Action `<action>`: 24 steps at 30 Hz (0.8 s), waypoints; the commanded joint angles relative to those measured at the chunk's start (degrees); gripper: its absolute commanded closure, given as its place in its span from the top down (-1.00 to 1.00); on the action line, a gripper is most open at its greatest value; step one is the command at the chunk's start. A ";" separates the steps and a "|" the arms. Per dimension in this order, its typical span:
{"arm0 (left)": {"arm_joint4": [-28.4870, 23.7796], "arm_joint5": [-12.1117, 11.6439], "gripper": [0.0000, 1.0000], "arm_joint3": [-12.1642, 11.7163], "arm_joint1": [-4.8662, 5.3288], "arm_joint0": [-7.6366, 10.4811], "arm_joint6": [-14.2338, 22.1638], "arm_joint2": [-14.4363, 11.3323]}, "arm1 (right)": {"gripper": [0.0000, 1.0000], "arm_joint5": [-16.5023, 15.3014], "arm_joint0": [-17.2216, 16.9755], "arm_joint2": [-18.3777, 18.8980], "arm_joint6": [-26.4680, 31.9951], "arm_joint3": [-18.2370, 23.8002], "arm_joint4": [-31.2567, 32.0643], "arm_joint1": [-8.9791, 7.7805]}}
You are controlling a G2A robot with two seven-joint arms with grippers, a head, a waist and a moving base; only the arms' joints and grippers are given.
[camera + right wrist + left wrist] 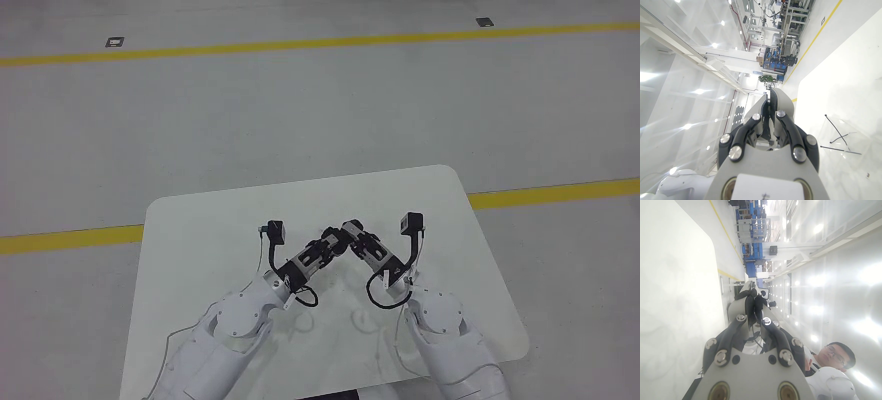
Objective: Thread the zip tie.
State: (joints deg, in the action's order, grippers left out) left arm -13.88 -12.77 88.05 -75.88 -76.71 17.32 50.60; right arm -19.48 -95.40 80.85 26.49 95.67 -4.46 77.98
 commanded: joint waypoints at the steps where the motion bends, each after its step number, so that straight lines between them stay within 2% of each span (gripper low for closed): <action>1: 0.08 -0.07 -1.00 0.15 0.03 -0.13 -0.08 -0.03 | -1.00 0.00 -0.11 0.02 0.11 0.09 -0.08 0.01; 7: 0.27 -0.28 -1.00 0.45 0.16 -0.54 -0.03 -0.03 | -1.00 0.00 -0.46 0.27 0.42 0.44 -0.31 0.01; 8: 0.38 -0.21 -1.00 0.54 0.21 -0.59 0.11 -0.01 | -0.78 0.00 -0.53 0.32 0.57 0.52 -0.35 0.01; 9: 0.44 -0.19 -1.00 0.64 0.24 -0.64 0.19 0.01 | -0.18 0.00 -0.59 0.37 0.69 0.58 -0.41 0.01; 10: 0.51 -0.19 -1.00 0.74 0.28 -0.70 0.32 0.04 | 1.00 0.00 -0.65 0.45 0.78 0.61 -0.49 0.01; 24: 2.22 0.03 -1.00 2.47 1.02 -1.51 1.90 0.95 | 1.00 0.00 -0.96 2.74 0.90 0.11 -2.58 0.11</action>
State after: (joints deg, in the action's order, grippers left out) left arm -11.85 -12.61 90.38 -74.94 -78.18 19.00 51.47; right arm -19.48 -96.34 83.57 27.29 95.97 -6.63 78.06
